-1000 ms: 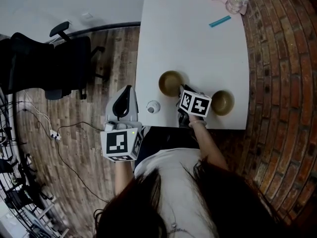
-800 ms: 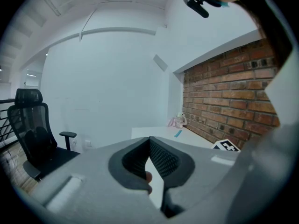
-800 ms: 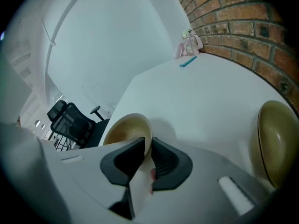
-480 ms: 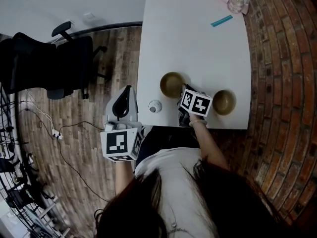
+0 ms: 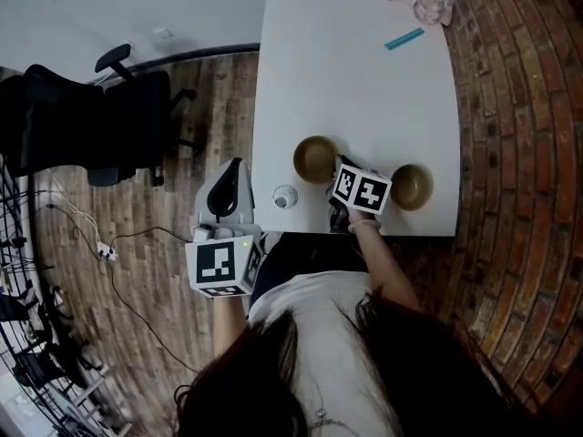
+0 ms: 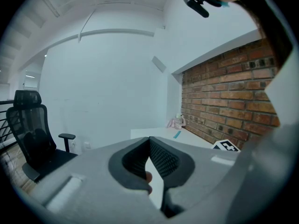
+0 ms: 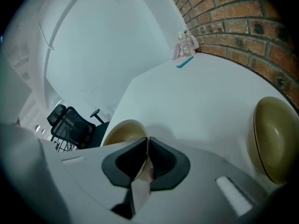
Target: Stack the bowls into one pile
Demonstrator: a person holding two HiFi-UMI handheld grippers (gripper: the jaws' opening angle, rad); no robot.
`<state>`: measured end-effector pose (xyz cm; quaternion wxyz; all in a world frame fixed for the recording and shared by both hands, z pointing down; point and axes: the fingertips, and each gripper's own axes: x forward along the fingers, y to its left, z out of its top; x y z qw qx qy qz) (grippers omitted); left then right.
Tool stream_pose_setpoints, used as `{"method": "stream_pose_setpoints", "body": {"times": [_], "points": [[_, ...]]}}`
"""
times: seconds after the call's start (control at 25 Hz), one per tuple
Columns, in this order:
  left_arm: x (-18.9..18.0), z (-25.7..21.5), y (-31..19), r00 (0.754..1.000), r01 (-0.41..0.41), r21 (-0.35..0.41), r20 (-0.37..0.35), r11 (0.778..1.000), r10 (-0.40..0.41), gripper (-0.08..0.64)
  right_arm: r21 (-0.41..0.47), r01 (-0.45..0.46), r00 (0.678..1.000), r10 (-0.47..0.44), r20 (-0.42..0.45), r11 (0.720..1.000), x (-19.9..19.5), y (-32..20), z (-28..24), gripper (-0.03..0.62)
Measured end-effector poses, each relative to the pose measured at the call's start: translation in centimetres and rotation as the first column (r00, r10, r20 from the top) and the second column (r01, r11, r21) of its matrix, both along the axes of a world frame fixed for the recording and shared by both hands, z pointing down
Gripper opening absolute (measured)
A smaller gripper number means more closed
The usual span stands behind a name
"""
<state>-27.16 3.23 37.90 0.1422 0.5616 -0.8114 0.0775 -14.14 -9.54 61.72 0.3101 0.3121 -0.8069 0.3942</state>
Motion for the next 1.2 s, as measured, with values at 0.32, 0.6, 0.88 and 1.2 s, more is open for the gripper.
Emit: {"method": "stream_pose_setpoints", "body": {"times": [0.32,0.6,0.88,1.2], "points": [[0.6,-0.1,-0.5,1.000,-0.025,0.012,0.010,1.000,0.025,0.000,0.006,-0.013,1.000,0.013,0.018,1.000,0.4,-0.3,-0.5,0.020],[1.4,-0.6,-1.3,0.998,-0.062,0.027,0.016,0.998,0.061,0.000,0.018,-0.027,0.999,0.027,0.023,0.999,1.3,-0.6,-1.2,0.020],[2.4,-1.1,-2.1,0.994,-0.104,0.034,0.021,0.994,0.103,0.000,0.033,-0.056,0.998,0.055,0.028,0.998,2.4,-1.2,-2.0,0.020],[3.7,-1.2,-3.4,0.987,-0.161,0.043,0.017,0.986,0.160,0.000,0.048,-0.092,0.995,0.090,0.037,0.995,3.8,-1.7,-2.9,0.020]]}}
